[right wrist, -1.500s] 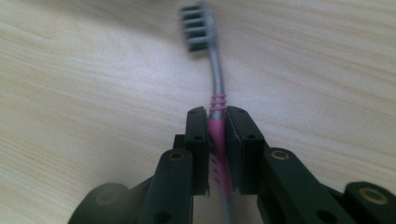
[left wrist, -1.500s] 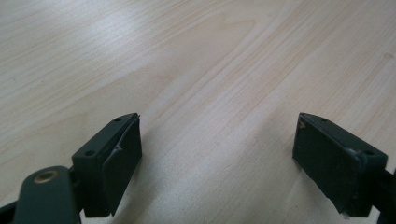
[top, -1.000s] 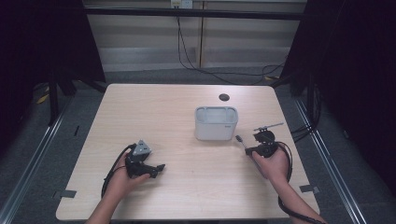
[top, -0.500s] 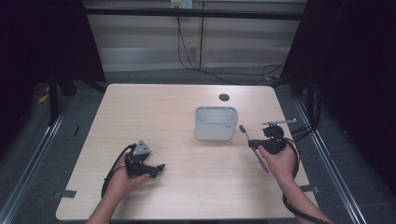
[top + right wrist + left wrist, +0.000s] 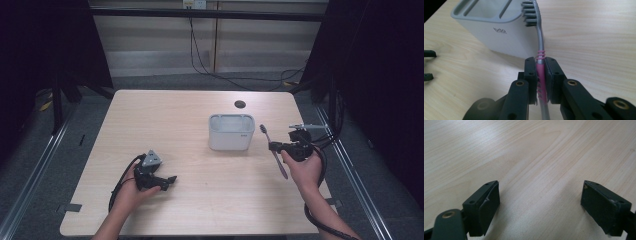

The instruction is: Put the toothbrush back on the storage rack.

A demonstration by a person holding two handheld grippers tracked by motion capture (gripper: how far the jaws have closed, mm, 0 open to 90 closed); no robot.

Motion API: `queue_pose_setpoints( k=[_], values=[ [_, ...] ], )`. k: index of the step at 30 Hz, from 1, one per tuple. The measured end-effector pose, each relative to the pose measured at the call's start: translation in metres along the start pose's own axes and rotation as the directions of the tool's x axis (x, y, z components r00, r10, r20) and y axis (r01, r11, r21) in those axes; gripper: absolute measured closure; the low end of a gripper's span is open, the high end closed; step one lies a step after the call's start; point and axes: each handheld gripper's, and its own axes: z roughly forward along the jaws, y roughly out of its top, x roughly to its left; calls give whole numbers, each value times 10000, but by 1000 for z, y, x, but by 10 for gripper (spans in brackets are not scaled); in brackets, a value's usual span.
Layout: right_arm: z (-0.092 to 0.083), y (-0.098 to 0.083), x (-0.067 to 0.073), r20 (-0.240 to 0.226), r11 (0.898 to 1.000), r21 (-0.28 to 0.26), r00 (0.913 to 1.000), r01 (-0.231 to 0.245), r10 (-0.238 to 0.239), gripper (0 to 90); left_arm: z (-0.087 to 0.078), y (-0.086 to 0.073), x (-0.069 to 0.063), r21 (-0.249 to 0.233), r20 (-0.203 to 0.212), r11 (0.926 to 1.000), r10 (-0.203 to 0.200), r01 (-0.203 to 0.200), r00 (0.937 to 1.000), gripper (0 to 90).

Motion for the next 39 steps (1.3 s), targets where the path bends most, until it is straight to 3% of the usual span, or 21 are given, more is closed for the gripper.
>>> queue_pose_setpoints(
  k=[4, 17, 39],
  values=[
    [-5, 6, 3, -96, 9985, -530, 9999, 103, -108, 811, 0, 0, 0, -2, 1, 10000, -4, 4, 10000, 154],
    [-6, 22, 12, -301, 9917, -1265, 9992, 241, -281, 811, 0, 0, 0, 1, -2, 10000, 3, -3, 10000, 154],
    [-6, 45, 23, -447, 9824, -1826, 9978, 401, -490, 811, 0, 0, 0, 0, 1, 10000, 5, -5, 10000, 154]
  ],
)
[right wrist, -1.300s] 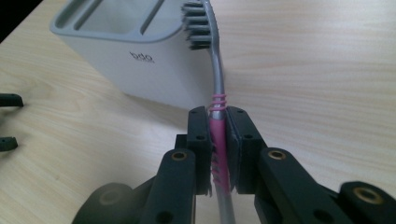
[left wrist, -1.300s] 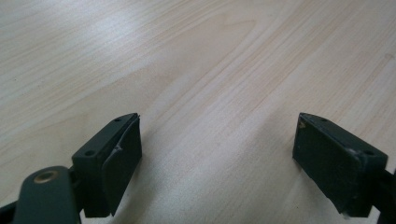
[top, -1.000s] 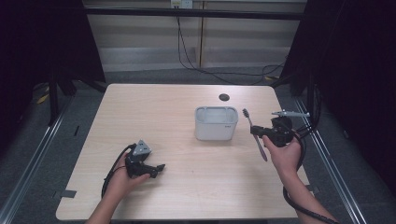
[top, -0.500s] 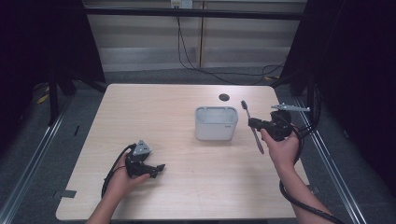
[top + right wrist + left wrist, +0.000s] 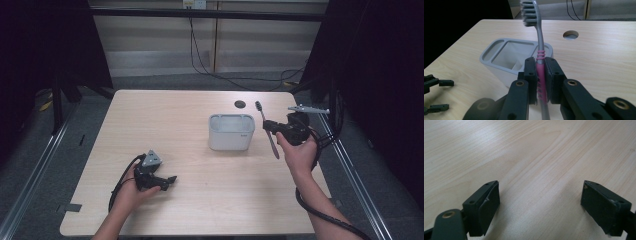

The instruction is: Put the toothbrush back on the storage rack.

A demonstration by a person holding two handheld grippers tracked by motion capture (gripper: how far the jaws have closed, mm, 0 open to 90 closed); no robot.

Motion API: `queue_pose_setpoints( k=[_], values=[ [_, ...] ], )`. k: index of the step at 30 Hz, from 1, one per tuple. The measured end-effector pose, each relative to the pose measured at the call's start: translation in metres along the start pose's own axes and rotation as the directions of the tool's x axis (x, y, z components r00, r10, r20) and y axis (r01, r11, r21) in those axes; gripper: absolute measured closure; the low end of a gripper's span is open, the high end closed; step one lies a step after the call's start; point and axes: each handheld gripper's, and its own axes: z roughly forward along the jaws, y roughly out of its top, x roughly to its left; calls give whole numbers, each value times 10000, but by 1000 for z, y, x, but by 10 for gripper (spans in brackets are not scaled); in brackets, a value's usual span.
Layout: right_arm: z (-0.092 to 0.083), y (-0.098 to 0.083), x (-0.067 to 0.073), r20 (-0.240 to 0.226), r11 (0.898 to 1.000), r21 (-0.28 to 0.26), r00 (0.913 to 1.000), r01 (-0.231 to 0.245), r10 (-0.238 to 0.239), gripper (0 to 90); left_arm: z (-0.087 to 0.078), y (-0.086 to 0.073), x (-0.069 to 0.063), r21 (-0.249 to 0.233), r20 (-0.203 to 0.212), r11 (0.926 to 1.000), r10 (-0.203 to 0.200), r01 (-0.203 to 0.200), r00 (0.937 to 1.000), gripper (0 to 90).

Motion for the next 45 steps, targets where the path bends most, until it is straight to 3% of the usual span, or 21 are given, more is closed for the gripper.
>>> queue_pose_setpoints(
  k=[22, 45],
  values=[
    [12, 19, 10, -220, 9975, -702, 9998, 17, -33, 811, 0, 0, 0, 1, -2, 10000, -1, 1, 10000, 154],
    [25, 33, 17, -421, 9900, -1376, 9984, 322, -383, 810, 0, 0, 0, 0, -1, 10000, -1, 1, 10000, 154]
  ],
)
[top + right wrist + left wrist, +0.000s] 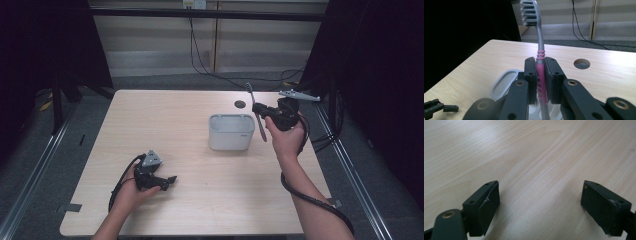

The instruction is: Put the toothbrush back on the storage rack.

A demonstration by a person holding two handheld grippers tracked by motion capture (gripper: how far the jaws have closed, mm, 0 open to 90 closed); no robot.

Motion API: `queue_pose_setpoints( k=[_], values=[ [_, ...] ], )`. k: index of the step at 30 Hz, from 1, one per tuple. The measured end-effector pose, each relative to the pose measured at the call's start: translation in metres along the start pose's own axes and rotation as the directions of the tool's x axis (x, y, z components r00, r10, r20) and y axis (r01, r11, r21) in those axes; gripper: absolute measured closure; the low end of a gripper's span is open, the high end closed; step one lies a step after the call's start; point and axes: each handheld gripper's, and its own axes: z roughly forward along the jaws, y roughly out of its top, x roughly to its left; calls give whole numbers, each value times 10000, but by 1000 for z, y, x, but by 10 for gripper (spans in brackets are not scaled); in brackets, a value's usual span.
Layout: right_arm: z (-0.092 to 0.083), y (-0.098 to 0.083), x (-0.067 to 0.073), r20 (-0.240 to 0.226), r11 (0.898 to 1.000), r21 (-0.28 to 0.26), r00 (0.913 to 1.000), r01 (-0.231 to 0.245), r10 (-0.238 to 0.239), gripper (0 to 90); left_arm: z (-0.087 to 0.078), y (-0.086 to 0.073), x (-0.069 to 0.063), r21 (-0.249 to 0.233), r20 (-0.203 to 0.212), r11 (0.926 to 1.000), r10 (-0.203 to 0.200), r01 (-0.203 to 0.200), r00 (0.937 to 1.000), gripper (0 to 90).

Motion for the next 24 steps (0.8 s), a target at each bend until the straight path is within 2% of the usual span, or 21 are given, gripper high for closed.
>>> queue_pose_setpoints(
  k=[8, 24],
  values=[
    [6, 4, 2, -19, 9999, -41, 9999, 102, -102, 810, 0, 0, 0, 2, -4, 10000, 1, -1, 10000, 154],
    [14, 11, 0, -60, 9997, -250, 10000, -52, 51, 810, 0, 0, 0, -3, 0, 10000, -1, 1, 10000, 154]
  ],
)
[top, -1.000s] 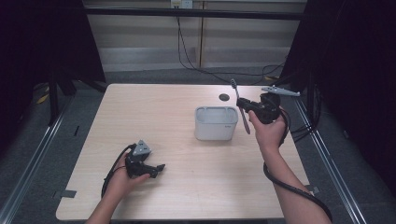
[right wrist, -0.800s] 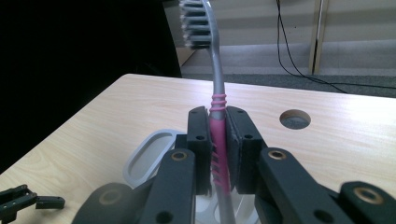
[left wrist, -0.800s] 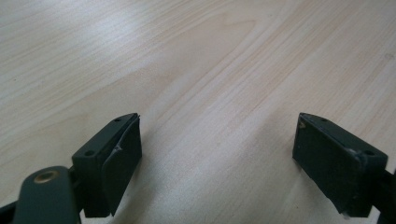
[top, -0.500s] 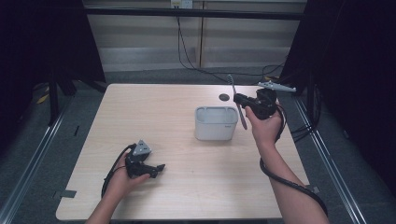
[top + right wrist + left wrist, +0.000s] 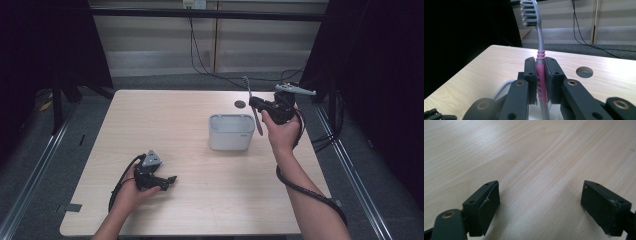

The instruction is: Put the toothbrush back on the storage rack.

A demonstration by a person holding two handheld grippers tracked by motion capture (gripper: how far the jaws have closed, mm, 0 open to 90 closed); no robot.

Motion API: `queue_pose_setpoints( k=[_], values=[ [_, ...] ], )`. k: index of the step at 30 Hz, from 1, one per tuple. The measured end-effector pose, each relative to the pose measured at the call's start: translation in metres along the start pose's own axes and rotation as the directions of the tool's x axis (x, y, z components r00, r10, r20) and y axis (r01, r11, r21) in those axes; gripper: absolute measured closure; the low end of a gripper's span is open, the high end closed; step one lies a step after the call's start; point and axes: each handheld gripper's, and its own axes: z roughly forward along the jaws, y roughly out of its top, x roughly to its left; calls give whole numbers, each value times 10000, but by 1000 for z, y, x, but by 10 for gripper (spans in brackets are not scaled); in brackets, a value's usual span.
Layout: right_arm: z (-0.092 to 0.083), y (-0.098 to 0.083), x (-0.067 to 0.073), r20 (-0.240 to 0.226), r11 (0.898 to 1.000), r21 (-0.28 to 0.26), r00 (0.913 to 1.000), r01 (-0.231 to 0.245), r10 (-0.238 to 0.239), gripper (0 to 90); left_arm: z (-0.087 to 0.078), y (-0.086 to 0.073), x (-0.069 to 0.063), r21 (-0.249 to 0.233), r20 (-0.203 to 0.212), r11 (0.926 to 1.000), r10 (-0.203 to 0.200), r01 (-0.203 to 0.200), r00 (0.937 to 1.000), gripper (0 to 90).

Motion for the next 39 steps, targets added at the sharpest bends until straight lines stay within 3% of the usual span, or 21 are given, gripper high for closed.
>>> queue_pose_setpoints(
  k=[39],
  values=[
    [26, 3, -6, -97, 9988, -354, 9994, -334, 331, 809, 0, 0, 0, 2, -2, 10000, 3, -3, 10000, 153]
  ],
)
